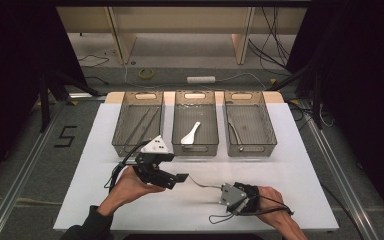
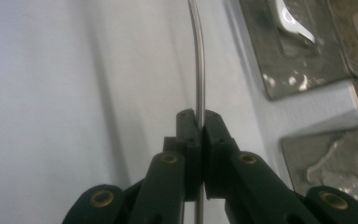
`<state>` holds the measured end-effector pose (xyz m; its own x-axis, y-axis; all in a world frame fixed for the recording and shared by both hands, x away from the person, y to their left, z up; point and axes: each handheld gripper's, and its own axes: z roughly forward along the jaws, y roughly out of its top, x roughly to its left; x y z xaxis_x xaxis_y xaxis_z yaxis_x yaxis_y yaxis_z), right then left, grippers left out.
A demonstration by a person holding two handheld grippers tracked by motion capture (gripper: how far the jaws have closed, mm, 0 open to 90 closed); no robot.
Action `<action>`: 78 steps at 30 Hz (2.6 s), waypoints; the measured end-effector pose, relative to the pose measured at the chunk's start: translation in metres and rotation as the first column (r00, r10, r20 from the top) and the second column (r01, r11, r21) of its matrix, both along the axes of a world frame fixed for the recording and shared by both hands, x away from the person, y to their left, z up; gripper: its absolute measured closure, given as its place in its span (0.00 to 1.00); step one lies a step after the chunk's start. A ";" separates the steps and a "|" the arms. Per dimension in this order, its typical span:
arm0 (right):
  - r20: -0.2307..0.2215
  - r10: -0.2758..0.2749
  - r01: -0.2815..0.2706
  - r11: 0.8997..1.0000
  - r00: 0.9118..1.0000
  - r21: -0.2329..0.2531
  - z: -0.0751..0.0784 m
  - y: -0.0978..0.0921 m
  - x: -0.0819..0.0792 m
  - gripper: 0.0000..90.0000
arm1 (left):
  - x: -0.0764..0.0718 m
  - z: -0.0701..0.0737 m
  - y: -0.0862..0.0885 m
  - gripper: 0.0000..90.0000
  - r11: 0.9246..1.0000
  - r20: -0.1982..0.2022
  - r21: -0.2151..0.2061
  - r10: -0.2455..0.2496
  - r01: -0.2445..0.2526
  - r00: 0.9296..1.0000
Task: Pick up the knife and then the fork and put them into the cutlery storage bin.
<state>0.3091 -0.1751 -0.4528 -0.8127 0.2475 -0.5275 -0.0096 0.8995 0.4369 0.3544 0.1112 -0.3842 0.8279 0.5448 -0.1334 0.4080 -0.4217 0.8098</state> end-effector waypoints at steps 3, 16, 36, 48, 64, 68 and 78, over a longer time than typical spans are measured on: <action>-0.028 -0.063 0.064 0.997 0.998 0.044 0.005 -0.010 0.009 0.97 | -0.003 -0.004 0.009 0.19 0.998 0.033 -0.052 0.026 -0.025 0.999; -0.185 -0.231 0.271 0.934 0.955 0.233 0.033 -0.041 0.042 0.97 | -0.015 -0.021 0.047 0.18 0.971 0.113 -0.197 0.161 -0.137 0.980; -0.343 -0.407 0.519 0.775 0.846 0.360 0.070 -0.075 0.118 0.97 | -0.028 -0.027 0.066 0.17 0.967 0.136 -0.185 0.204 -0.177 0.969; -0.402 -0.455 0.598 0.702 0.794 0.387 0.075 -0.076 0.160 0.97 | -0.030 -0.029 0.072 0.17 0.961 0.125 -0.200 0.218 -0.191 0.968; -0.458 -0.525 0.687 0.641 0.717 0.342 0.059 -0.075 0.194 0.97 | -0.029 -0.031 0.072 0.17 0.960 0.125 -0.201 0.223 -0.195 0.967; -0.468 -0.533 0.699 0.633 0.705 0.333 0.053 -0.073 0.198 0.97 | -0.029 -0.031 0.071 0.17 0.962 0.126 -0.193 0.219 -0.192 0.968; -0.488 -0.540 0.715 0.626 0.686 0.313 0.044 -0.068 0.201 0.97 | -0.030 -0.032 0.069 0.17 0.965 0.130 -0.187 0.210 -0.184 0.969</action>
<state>0.5100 -0.2427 -0.4089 -0.4525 0.8906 0.0444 0.6960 0.3216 0.6420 0.3243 0.1799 -0.4159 0.7236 0.6790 -0.1237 0.3393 -0.1938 0.9205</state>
